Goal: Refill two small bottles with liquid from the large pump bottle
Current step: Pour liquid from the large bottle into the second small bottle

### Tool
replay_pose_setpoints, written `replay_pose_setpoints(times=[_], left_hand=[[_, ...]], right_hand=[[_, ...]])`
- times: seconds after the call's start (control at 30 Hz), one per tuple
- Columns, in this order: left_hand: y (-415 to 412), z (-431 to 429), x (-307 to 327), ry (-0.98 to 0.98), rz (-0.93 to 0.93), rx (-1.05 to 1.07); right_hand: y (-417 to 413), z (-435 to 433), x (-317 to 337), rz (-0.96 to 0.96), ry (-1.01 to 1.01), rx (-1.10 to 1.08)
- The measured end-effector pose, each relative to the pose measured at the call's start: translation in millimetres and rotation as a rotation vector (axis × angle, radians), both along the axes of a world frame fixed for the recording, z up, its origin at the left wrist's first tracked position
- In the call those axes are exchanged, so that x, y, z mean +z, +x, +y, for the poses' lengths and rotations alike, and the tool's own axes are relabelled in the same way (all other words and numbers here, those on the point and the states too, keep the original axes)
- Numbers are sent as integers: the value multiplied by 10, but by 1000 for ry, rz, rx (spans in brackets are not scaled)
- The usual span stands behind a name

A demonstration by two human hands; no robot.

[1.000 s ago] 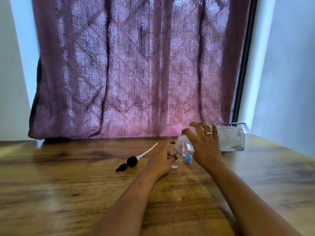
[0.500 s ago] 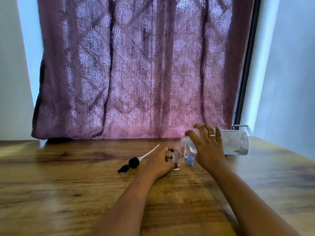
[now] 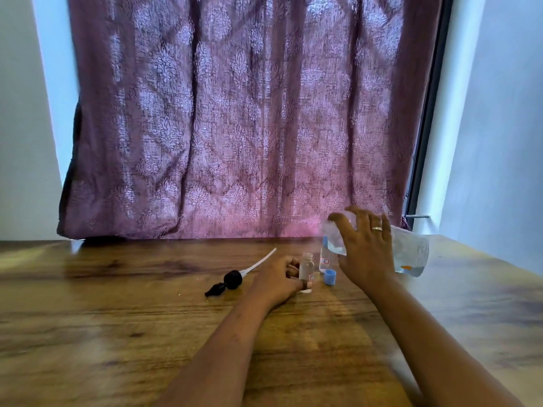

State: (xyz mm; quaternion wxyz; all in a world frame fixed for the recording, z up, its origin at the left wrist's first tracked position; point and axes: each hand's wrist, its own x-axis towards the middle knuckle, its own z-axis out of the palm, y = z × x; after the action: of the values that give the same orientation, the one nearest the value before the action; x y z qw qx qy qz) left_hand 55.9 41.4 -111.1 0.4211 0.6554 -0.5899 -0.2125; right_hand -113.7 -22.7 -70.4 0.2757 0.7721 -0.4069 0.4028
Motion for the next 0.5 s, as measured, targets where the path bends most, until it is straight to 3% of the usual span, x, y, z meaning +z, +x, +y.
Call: replay_pose_setpoints(times=[0.5], left_hand=[[-58,11,14,-77,-8,-10]], right_hand=[[-275,-70,224,-763,76,235]])
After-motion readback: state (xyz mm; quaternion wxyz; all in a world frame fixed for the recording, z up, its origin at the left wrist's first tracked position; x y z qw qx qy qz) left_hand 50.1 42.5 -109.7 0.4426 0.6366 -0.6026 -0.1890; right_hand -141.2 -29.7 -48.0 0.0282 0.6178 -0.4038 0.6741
